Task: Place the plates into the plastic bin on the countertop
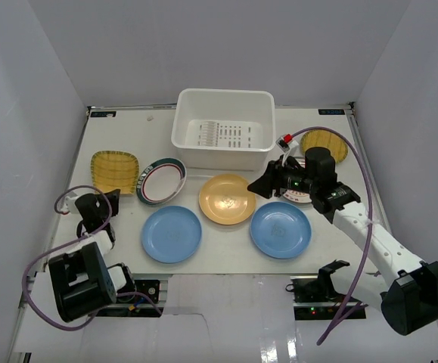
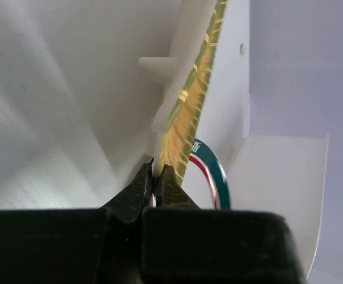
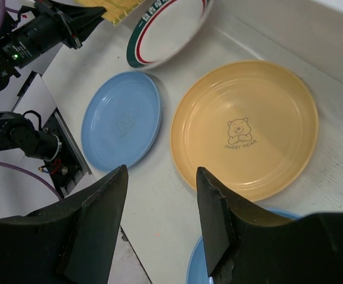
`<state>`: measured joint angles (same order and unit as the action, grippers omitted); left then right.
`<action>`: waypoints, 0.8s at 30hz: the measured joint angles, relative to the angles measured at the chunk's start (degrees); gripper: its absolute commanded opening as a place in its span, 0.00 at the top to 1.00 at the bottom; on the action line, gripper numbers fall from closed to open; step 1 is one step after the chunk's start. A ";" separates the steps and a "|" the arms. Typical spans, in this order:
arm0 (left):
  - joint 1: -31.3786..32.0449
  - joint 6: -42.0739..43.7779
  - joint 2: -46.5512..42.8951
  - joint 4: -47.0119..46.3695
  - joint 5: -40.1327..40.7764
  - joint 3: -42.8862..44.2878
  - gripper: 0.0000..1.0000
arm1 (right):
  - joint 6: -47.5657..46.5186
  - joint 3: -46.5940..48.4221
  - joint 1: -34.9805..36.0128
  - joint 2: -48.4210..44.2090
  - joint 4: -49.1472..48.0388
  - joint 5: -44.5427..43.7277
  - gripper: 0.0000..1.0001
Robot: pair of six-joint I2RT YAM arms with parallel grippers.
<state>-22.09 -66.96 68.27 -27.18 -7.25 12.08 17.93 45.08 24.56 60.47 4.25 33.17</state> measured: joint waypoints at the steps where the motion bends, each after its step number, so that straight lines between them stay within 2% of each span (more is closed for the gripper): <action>1: 0.04 0.13 -1.73 0.31 0.44 0.00 1.00 | 0.02 0.00 0.33 0.39 -0.15 0.00 0.44; 8: -0.31 3.58 -15.06 12.76 4.57 2.38 1.00 | 0.11 2.95 6.19 6.23 -0.48 -1.60 0.44; 10: -0.31 4.31 -17.03 16.15 4.52 4.92 1.00 | 0.48 4.63 8.24 7.58 -0.55 -1.95 0.41; 14: 0.70 4.55 -17.46 16.70 1.44 10.23 1.00 | 1.88 8.15 10.19 9.05 -1.22 -1.92 0.28; 16: 2.16 5.03 -17.16 16.52 -1.11 13.60 1.00 | 2.62 10.58 10.71 10.16 -1.51 -1.97 0.18; 20: 6.38 7.93 -15.04 17.35 -5.64 24.37 1.00 | 4.02 15.02 11.21 12.28 -2.40 -2.58 0.03; 24: 10.64 11.17 -13.70 15.98 -8.66 34.51 1.00 | 5.46 19.52 11.39 14.49 -3.37 -3.26 0.01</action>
<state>-11.44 -55.79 54.57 -11.20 -15.90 46.59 23.40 64.60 35.94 74.96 0.89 29.91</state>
